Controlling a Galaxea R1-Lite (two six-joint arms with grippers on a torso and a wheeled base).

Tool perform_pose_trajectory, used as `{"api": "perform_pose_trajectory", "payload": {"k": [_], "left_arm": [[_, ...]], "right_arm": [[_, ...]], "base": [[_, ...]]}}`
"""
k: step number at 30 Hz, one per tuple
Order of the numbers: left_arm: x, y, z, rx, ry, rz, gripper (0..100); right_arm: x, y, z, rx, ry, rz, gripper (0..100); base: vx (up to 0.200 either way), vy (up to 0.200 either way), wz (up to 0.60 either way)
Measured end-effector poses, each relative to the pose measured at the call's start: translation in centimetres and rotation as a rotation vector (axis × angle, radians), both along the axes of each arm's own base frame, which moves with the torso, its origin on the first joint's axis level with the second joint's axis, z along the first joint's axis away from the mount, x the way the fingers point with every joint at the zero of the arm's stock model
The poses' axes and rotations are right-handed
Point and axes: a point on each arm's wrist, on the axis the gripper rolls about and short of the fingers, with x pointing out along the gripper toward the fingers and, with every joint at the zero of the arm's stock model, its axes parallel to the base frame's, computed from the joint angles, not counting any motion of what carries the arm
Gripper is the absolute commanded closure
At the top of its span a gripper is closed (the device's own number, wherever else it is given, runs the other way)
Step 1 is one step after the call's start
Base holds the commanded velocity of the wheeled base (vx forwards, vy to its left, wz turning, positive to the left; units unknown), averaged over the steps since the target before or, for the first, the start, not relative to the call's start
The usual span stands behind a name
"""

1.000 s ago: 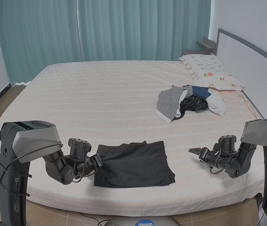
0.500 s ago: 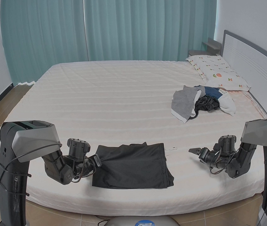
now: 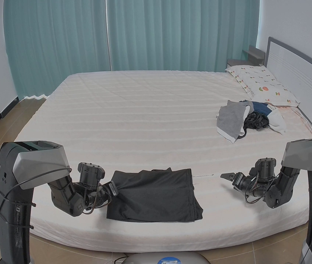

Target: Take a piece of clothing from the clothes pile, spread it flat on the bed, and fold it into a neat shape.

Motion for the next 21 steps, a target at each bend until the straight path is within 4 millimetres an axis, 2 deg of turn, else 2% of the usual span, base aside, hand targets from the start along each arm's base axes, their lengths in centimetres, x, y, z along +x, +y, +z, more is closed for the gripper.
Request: {"api": "perform_pose_trajectory", "payload": {"k": [9, 19, 20, 21], "left_arm": [[-0.09, 0.01, -0.02, 0.002, 0.004, 0.0, 100], [-0.56, -0.19, -0.24, 0.008, 0.019, -0.009, 100], [-0.63, -0.17, -0.28, 0.009, 0.022, -0.009, 0], [-0.73, -0.15, -0.32, 0.01, 0.022, -0.01, 0]], "right_arm": [[-0.01, 0.0, -0.01, 0.0, 0.0, 0.001, 0], [-0.02, 0.0, -0.01, 0.0, 0.001, 0.001, 0], [-0.03, 0.01, -0.02, 0.0, 0.002, 0.001, 0], [-0.02, 0.05, -0.01, 0.0, 0.0, 0.002, 0]], "base": [[0.0, 0.2, 0.0], [0.0, 0.0, 0.0], [0.0, 0.0, 0.0], [0.0, 0.0, 0.0]]}}
